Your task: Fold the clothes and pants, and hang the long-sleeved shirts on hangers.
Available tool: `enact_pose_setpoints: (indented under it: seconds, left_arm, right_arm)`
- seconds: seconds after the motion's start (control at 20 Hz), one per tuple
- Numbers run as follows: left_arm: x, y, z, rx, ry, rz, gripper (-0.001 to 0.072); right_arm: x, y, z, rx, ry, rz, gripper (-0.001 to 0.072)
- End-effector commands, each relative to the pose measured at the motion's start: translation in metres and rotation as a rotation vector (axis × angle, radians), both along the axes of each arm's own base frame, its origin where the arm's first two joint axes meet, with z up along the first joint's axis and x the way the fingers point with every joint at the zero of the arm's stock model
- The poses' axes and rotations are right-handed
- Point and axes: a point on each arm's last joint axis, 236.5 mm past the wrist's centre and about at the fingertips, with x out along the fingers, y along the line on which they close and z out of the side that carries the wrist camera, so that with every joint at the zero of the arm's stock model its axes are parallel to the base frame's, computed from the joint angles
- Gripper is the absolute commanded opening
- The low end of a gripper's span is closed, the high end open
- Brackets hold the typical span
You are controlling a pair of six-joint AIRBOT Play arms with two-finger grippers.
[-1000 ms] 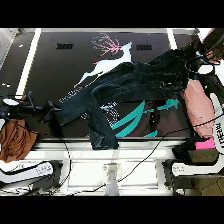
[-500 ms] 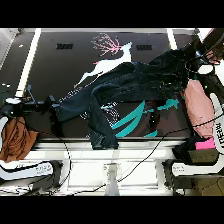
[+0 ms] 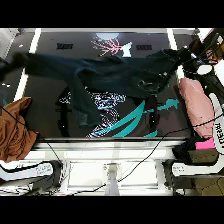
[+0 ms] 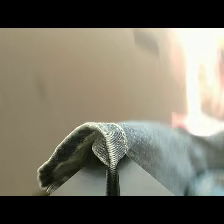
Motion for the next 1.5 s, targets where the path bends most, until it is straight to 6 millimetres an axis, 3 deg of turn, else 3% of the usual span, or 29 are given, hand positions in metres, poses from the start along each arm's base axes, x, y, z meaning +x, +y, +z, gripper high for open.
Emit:
enact_pose_setpoints:
  seconds: [0.0, 0.15, 0.5, 0.6, 0.7, 0.8, 0.95, 1.05, 1.15, 1.45]
  left_arm:
    - [0.012, 0.029, 0.097, 0.148, -0.229, 0.096, 0.0028]
    - [0.012, 0.029, 0.089, 0.234, -0.201, 0.071, 0.0030]
    - [0.005, 0.057, 0.070, 0.513, -0.098, 0.077, 0.0029]
    - [0.007, 0.068, 0.089, 0.540, -0.161, 0.142, 0.0029]
    - [0.006, 0.082, 0.133, 0.583, -0.309, 0.271, 0.0029]
    - [-0.001, 0.082, 0.169, 0.613, -0.422, 0.347, 0.0029]
    - [-0.001, 0.068, 0.177, 0.646, -0.440, 0.325, 0.0029]
    - [0.006, 0.066, 0.163, 0.642, -0.406, 0.301, 0.0029]
    - [0.018, 0.060, 0.127, 0.616, -0.314, 0.229, 0.0030]
    - [0.046, 0.028, -0.033, 0.486, 0.053, -0.037, 0.0030]
  right_arm:
    - [-0.001, 0.002, -0.004, -0.013, 0.018, 0.017, 0.0034]
    - [-0.002, 0.001, -0.004, -0.031, 0.021, 0.021, 0.0034]
    - [-0.011, -0.021, -0.014, -0.018, 0.069, 0.008, 0.0033]
    - [-0.015, -0.027, -0.018, -0.007, 0.090, 0.011, 0.0033]
    - [-0.017, -0.028, -0.018, -0.005, 0.093, 0.011, 0.0033]
    - [-0.017, -0.026, -0.014, -0.007, 0.087, 0.014, 0.0034]
    - [-0.017, -0.024, -0.016, -0.006, 0.094, 0.023, 0.0034]
    - [-0.018, -0.024, -0.017, -0.021, 0.101, 0.028, 0.0034]
    - [-0.019, -0.025, -0.018, -0.039, 0.107, 0.031, 0.0033]
    - [-0.020, -0.028, -0.021, -0.102, 0.126, 0.044, 0.0034]
